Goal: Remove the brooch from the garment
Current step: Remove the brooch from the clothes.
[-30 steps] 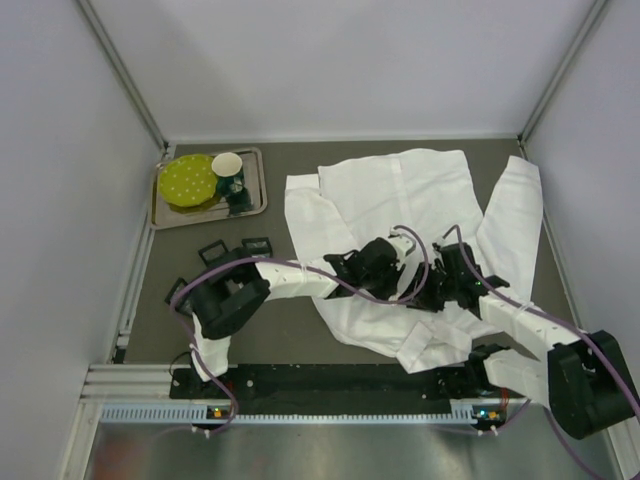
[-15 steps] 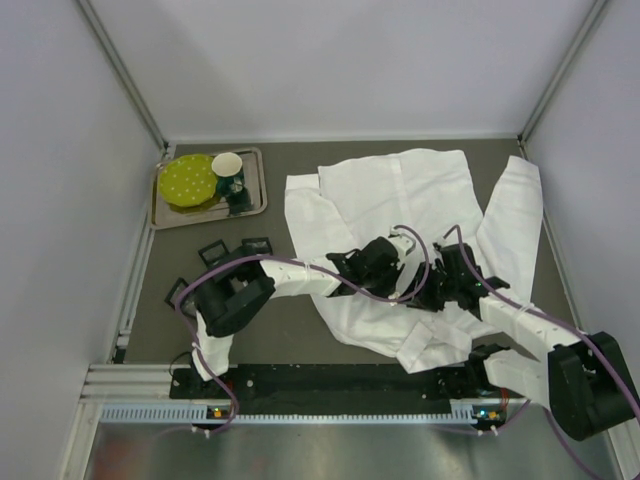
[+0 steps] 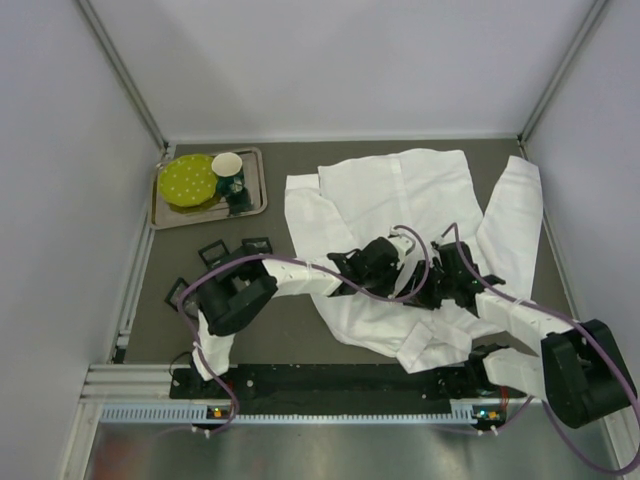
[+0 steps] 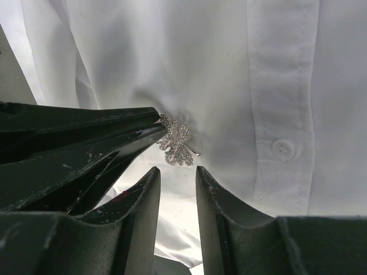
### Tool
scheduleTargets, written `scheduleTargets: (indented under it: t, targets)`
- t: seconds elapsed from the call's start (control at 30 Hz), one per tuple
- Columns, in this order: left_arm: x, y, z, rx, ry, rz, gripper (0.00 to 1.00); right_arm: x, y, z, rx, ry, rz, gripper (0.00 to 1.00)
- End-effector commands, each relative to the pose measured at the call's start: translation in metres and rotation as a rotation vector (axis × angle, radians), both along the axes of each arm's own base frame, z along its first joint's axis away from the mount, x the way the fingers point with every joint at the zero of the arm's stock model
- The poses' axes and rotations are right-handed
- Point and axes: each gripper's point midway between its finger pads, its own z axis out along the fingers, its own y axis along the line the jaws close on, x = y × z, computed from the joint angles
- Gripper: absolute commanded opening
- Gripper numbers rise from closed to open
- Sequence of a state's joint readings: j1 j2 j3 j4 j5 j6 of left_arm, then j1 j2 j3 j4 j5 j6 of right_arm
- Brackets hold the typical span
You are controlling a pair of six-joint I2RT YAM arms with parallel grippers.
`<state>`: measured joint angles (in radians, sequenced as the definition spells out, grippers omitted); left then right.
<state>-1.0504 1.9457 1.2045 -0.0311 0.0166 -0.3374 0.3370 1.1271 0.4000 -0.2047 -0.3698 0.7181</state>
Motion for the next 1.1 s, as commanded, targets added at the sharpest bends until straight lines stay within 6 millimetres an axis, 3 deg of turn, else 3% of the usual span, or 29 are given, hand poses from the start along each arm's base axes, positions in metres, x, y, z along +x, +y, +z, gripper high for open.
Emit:
scheduleTargets:
  t: [0.0,0.4,0.93,1.07]
  targets:
    - [0.009,-0.005,-0.004,0.004,-0.009,0.010,0.17,0.016,0.005,0.010,0.034,-0.030,-0.033,0.31]
    - [0.008,-0.004,-0.007,0.010,0.002,0.002,0.17,0.019,0.007,0.008,0.058,0.003,-0.089,0.33]
    - [0.005,-0.003,-0.009,0.012,0.007,-0.019,0.17,0.022,0.009,-0.005,0.151,0.128,-0.296,0.29]
    - [0.005,-0.003,-0.009,0.013,0.006,-0.024,0.17,0.024,0.012,-0.003,0.174,0.141,-0.317,0.16]
